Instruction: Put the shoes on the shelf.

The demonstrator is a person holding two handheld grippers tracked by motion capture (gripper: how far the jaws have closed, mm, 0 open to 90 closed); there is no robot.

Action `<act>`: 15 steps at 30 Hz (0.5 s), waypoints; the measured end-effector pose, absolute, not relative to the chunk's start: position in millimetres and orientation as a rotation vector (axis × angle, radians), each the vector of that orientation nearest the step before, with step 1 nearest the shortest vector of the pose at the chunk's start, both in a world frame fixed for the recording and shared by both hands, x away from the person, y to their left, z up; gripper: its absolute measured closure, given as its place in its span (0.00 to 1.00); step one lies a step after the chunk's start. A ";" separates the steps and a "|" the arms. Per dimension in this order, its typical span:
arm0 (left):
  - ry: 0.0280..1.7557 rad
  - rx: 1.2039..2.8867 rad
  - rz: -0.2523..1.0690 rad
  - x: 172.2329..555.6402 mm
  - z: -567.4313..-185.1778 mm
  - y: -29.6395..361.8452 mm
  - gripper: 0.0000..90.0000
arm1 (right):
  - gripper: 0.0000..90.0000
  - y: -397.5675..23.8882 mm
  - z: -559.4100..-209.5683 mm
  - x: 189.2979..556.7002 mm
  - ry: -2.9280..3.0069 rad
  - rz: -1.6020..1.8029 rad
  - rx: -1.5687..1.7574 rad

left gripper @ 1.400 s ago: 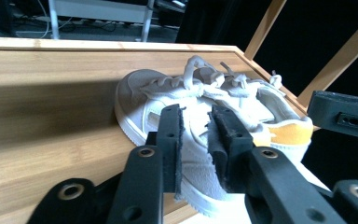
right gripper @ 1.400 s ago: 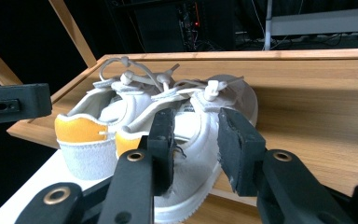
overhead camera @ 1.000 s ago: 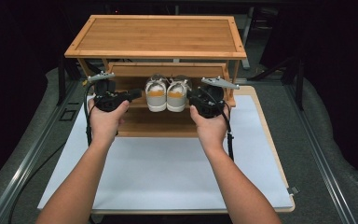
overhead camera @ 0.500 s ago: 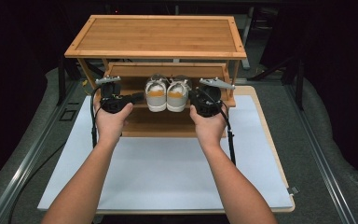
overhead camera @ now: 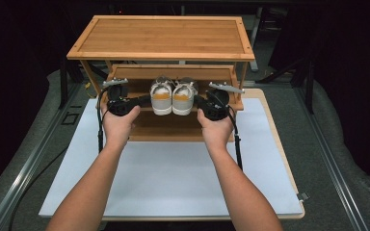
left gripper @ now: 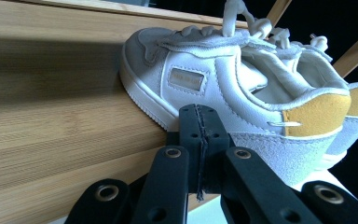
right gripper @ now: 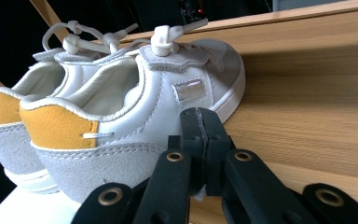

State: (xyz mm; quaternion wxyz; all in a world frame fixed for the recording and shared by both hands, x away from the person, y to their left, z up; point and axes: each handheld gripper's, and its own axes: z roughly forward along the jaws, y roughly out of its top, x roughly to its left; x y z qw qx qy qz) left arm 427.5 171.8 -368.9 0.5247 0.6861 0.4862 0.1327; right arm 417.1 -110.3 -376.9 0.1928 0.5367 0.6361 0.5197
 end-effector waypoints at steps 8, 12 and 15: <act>1.166 1.649 0.324 428.7 -368.1 170.1 1.00 | 1.00 -106.6 -376.0 417.8 1.781 1.433 1.495; 1.157 1.661 0.333 431.1 -367.8 168.3 1.00 | 1.00 -105.5 -376.0 420.3 1.777 1.431 1.493; 1.155 1.667 0.335 432.7 -366.9 168.2 1.00 | 1.00 -105.3 -375.1 421.9 1.784 1.430 1.494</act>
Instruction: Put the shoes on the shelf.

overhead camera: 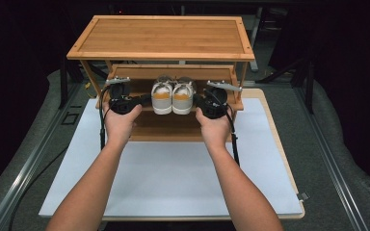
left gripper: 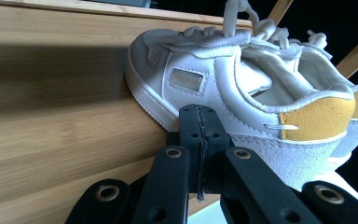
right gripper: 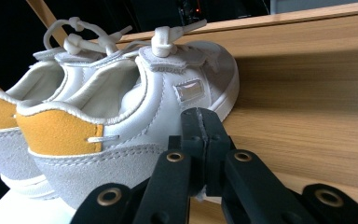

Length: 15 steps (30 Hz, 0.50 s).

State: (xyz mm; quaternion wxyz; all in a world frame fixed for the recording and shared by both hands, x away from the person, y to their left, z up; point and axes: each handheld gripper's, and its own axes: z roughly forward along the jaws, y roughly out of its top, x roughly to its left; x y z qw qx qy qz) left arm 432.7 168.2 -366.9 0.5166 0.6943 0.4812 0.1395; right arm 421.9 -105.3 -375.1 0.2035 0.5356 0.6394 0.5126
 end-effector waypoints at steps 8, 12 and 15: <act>1.165 1.654 0.337 435.1 -367.3 168.4 1.00 | 1.00 -104.2 -373.3 423.2 1.807 1.407 1.493; 1.170 1.648 0.336 437.5 -367.5 167.9 1.00 | 1.00 -103.1 -374.0 426.2 1.787 1.408 1.483; 1.175 1.643 0.333 439.8 -367.8 168.1 1.00 | 1.00 -103.0 -373.6 428.6 1.790 1.394 1.487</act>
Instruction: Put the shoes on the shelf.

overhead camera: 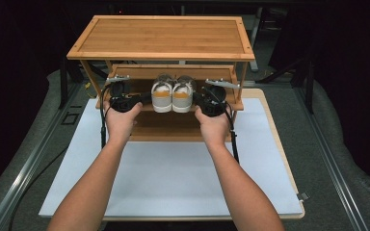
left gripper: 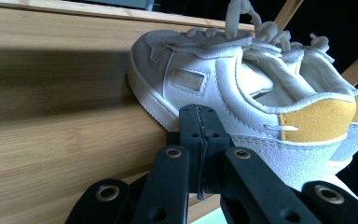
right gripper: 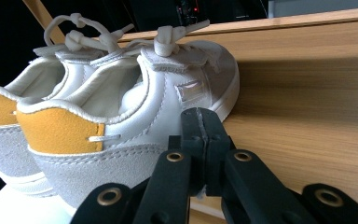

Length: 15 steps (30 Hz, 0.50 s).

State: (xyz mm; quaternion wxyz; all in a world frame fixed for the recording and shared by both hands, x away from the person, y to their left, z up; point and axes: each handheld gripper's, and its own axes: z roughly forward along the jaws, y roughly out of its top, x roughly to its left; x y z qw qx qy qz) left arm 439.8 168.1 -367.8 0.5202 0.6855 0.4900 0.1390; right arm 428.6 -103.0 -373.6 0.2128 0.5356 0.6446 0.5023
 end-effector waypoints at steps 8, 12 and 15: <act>1.175 1.649 0.336 445.8 -367.5 167.7 1.00 | 1.00 -103.1 -373.0 435.8 1.794 1.392 1.493; 1.179 1.645 0.334 448.8 -367.7 167.3 1.00 | 1.00 -103.2 -372.3 439.3 1.814 1.384 1.488; 1.179 1.643 0.334 451.0 -368.3 167.9 1.00 | 1.00 -102.7 -372.1 441.3 1.811 1.380 1.486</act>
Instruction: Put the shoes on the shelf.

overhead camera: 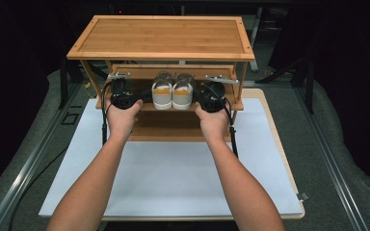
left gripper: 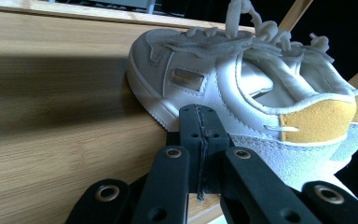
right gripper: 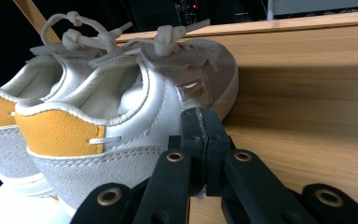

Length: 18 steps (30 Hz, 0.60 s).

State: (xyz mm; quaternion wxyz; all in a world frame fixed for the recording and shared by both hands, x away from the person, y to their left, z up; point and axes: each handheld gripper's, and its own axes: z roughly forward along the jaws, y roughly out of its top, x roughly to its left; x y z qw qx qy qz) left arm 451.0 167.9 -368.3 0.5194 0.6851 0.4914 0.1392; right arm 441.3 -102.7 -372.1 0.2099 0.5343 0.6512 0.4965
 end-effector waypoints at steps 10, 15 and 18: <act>1.185 1.658 0.346 457.2 -366.6 166.0 1.00 | 1.00 -103.1 -372.1 448.2 1.812 1.382 1.488; 1.195 1.643 0.330 461.4 -367.5 166.4 1.00 | 1.00 -104.1 -371.0 451.6 1.855 1.399 1.474; 1.195 1.637 0.322 462.8 -368.4 166.5 1.00 | 1.00 -102.4 -370.5 454.8 1.826 1.354 1.486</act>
